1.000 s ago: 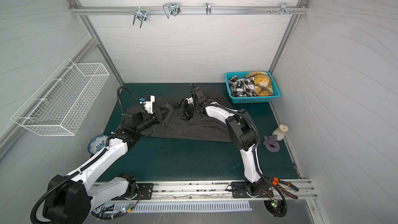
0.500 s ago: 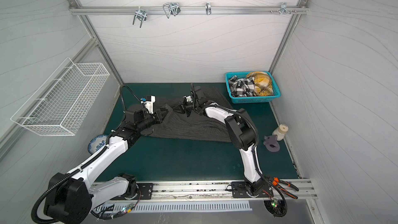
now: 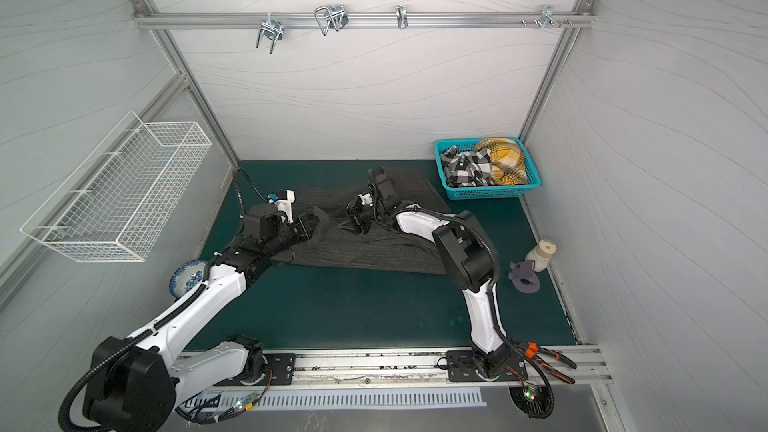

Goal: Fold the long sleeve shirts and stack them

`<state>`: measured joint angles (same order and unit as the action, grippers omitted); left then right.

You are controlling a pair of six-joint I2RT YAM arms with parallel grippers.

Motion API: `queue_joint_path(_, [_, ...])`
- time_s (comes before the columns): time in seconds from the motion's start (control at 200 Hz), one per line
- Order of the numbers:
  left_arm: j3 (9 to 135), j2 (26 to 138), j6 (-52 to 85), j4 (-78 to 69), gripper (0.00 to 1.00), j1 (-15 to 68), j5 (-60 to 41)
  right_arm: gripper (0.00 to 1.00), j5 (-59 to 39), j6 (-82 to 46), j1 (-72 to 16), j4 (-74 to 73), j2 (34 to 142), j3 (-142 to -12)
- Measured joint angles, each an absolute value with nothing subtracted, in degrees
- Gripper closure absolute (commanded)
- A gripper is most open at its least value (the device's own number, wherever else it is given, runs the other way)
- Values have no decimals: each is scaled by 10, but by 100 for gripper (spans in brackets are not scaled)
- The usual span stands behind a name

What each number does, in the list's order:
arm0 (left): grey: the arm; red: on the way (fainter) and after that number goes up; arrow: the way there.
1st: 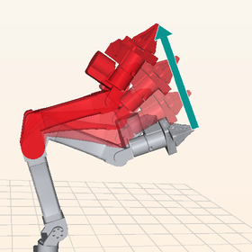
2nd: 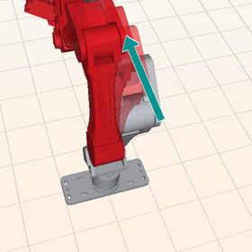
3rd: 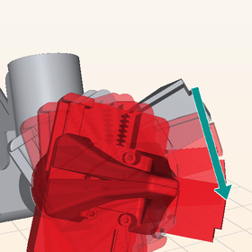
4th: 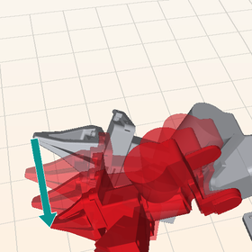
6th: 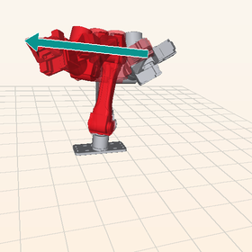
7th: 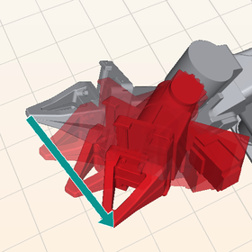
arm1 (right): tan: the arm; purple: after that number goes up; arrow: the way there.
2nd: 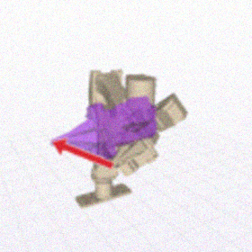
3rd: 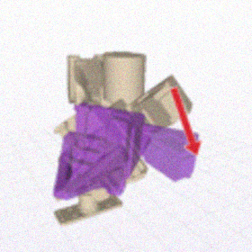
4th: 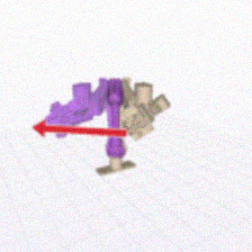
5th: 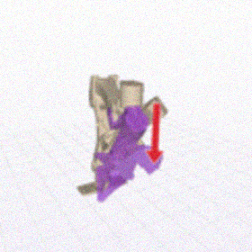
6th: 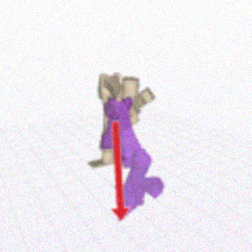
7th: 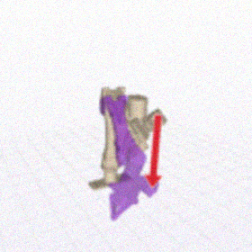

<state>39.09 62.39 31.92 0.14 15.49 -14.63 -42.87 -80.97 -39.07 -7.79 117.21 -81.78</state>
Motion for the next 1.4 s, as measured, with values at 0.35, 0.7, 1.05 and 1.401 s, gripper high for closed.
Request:
queue_joint_path(0.35, [376, 611, 283, -38, 100, 185, -156, 24, -437, -832, -399, -69, 1143, -818])
queue_joint_path(0.7, [376, 616, 229, -87, 100, 185, -152, 99, -440, -910, -411, -119, 1143, -813])
queue_joint_path(1.05, [464, 628, 380, 109, 26, 186, -69, 100, -385, -851, -419, -79, 1142, -812])
queue_joint_path(1.401, [554, 594, 578, 401, 10, 184, -46, 100, -282, -753, -470, -115, 1106, -732])
